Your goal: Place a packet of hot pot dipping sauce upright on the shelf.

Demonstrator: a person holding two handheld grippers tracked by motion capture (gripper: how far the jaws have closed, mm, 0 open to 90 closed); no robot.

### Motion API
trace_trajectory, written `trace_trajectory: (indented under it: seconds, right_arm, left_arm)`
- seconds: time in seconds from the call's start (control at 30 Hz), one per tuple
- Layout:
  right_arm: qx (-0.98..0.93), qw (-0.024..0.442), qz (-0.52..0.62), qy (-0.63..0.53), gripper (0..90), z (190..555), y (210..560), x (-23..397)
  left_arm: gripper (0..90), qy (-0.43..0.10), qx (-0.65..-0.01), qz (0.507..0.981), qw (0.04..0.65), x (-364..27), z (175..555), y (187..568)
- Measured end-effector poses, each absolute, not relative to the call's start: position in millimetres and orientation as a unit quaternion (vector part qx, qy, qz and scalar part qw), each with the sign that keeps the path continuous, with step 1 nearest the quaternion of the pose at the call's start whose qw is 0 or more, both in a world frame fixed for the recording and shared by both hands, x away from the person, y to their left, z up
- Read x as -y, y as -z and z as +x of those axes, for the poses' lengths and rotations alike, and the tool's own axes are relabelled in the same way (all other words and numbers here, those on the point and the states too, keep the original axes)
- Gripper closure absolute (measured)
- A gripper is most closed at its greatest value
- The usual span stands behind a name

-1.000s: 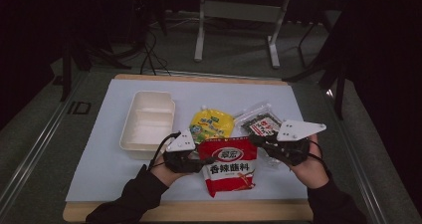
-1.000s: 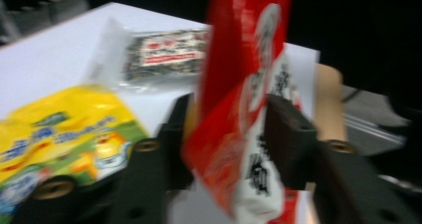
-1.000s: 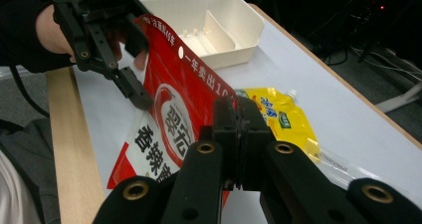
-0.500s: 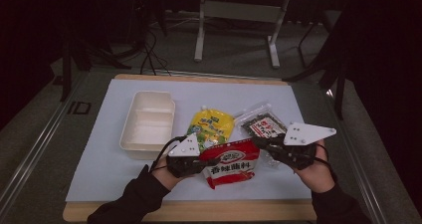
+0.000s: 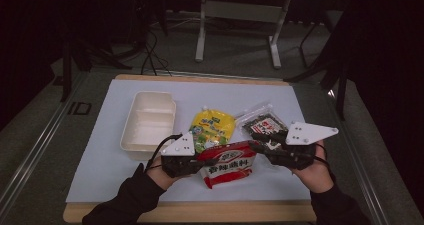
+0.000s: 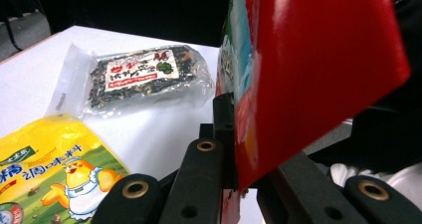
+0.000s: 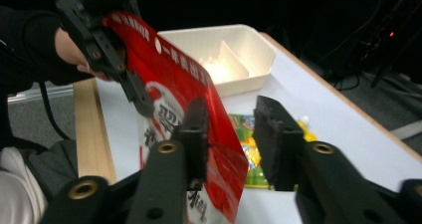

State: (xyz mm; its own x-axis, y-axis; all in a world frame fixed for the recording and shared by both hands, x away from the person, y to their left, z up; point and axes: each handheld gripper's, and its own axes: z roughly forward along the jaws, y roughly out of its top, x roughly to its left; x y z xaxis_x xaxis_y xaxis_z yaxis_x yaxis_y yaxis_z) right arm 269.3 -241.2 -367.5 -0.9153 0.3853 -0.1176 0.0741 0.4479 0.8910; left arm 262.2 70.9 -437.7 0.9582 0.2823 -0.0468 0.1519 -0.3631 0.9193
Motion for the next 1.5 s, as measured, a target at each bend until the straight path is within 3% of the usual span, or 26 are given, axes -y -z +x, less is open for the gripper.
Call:
trace_trajectory:
  seconds: [0.07, 0.17, 0.37, 0.47, 0.67, 0.73, 1.07, 1.5]
  right_arm:
    - [-0.845, 0.141, 0.139, -0.497, 57.2, 273, 373, 239]
    - [-0.853, 0.127, 0.143, -0.486, 54.3, 277, 382, 235]
    - [-0.866, 0.100, 0.134, -0.471, 54.8, 282, 395, 226]
    - [-0.871, 0.088, 0.128, -0.466, 58.5, 285, 398, 223]
    - [-0.880, 0.069, 0.105, -0.459, 84.9, 287, 397, 222]
    - [-0.883, 0.068, 0.102, -0.453, 88.6, 287, 398, 221]
    - [-0.889, 0.065, 0.100, -0.441, 90.0, 283, 397, 220]
    - [-0.871, 0.095, 0.108, -0.470, 90.0, 278, 375, 236]
  left_arm:
    - [90.0, -0.060, -0.131, 0.822, 0.551, -72, 262, 437]
    - [90.0, -0.058, -0.134, 0.818, 0.556, -75, 262, 435]
    - [90.0, -0.055, -0.129, 0.814, 0.564, -75, 261, 430]
    - [90.0, -0.055, -0.124, 0.806, 0.576, -74, 261, 427]
    - [90.0, -0.058, -0.129, 0.806, 0.575, -74, 262, 422]
    - [90.0, -0.061, -0.129, 0.806, 0.575, -74, 263, 423]
    - [90.0, -0.075, -0.145, 0.793, 0.587, -76, 266, 428]
    - [51.5, -0.101, -0.198, 0.766, 0.603, -102, 256, 440]
